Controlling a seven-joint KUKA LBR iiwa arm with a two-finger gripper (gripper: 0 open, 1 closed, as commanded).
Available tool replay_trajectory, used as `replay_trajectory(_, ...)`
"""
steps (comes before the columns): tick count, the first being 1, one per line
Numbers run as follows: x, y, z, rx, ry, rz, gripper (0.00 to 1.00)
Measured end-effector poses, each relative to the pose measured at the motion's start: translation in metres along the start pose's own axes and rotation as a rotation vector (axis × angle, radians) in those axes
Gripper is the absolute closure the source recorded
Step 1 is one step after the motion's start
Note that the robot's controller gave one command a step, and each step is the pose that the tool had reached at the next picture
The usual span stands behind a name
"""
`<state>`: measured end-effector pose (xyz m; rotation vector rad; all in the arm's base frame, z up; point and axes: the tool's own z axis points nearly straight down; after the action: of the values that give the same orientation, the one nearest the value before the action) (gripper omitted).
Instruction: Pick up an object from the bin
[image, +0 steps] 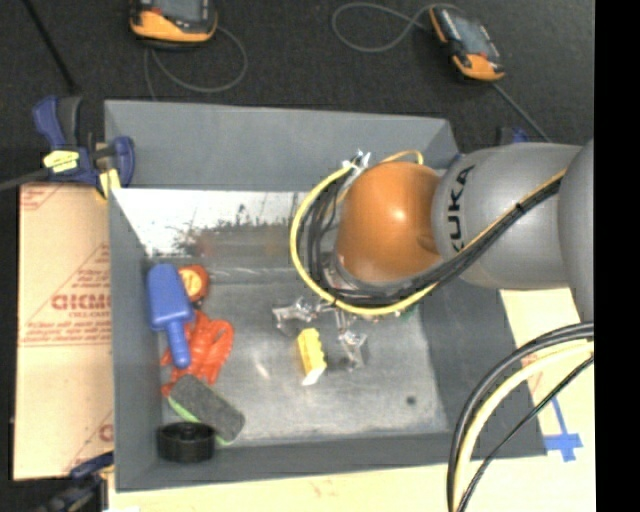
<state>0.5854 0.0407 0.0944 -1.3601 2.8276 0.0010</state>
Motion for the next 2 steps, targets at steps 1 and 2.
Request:
replay_trajectory(1, 0.0068, 0.0035, 0.0182, 0.001, 0.000, -0.139, 1.00)
replay_trajectory(2, 0.0068, 0.0036, 0.0182, 0.000, 0.000, -0.137, 1.00)
